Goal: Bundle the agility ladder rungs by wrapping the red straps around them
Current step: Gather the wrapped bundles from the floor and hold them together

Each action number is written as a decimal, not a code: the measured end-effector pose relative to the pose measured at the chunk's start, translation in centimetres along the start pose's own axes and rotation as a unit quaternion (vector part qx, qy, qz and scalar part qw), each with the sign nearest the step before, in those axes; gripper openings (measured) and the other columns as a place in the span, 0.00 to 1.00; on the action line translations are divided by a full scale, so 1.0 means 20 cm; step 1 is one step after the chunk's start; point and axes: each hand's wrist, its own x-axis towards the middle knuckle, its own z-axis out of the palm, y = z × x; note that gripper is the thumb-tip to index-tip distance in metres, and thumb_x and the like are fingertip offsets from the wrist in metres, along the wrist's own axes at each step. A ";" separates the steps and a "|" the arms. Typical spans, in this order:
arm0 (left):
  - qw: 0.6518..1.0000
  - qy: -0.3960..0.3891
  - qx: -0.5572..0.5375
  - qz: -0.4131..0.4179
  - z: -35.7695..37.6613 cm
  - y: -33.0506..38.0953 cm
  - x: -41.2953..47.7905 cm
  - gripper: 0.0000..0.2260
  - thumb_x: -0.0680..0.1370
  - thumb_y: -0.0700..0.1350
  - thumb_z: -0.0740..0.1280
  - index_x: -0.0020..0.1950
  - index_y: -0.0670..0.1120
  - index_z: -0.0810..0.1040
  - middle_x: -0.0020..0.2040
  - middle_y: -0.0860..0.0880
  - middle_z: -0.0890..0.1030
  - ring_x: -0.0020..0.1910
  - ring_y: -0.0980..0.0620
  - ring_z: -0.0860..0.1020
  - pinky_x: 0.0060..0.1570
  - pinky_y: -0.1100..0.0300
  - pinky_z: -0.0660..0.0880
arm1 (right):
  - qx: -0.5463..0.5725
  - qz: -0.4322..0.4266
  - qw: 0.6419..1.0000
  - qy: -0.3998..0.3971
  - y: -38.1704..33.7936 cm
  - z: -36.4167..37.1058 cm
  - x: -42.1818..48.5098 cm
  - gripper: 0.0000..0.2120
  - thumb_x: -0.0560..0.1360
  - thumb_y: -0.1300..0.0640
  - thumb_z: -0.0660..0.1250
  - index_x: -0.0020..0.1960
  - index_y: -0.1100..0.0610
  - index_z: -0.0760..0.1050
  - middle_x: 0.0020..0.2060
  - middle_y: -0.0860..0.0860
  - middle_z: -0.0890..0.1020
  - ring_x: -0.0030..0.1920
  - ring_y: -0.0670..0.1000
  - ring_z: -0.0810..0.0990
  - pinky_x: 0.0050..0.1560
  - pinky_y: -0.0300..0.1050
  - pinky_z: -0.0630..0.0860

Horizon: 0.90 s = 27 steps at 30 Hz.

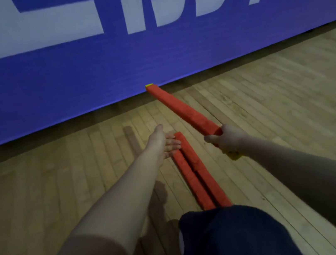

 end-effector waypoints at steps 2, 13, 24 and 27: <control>1.000 0.000 0.019 -0.024 0.08 -0.07 0.10 0.22 0.83 0.56 0.49 0.52 0.39 0.72 0.38 0.43 0.78 0.35 0.49 0.76 0.30 0.61 0.70 | 0.031 0.014 0.999 0.004 0.15 0.13 0.06 0.13 0.77 0.46 0.67 0.45 0.55 0.71 0.38 0.53 0.79 0.36 0.51 0.80 0.36 0.47 0.79; 0.979 -0.036 0.162 -0.119 0.34 -0.72 0.60 0.26 0.81 0.53 0.59 0.73 0.38 0.62 0.68 0.39 0.72 0.62 0.43 0.75 0.52 0.54 0.75 | 0.030 0.059 0.998 -0.003 0.74 0.72 0.29 0.20 0.77 0.46 0.66 0.59 0.60 0.68 0.51 0.56 0.77 0.52 0.56 0.78 0.48 0.47 0.73; 0.964 -0.017 0.164 -0.208 0.36 -1.11 0.78 0.48 0.61 0.68 0.71 0.74 0.44 0.65 0.69 0.45 0.73 0.65 0.44 0.74 0.66 0.53 0.69 | -0.056 0.060 0.996 -0.031 0.90 1.09 0.40 0.23 0.78 0.40 0.60 0.62 0.57 0.66 0.56 0.54 0.79 0.54 0.54 0.80 0.55 0.52 0.77; 0.964 0.015 0.165 -0.207 0.38 -1.20 0.80 0.37 0.71 0.60 0.72 0.72 0.42 0.65 0.67 0.43 0.74 0.64 0.44 0.74 0.63 0.55 0.71 | -0.230 0.008 0.972 -0.046 0.87 1.11 0.43 0.25 0.78 0.37 0.55 0.61 0.57 0.69 0.54 0.53 0.80 0.52 0.52 0.81 0.53 0.48 0.78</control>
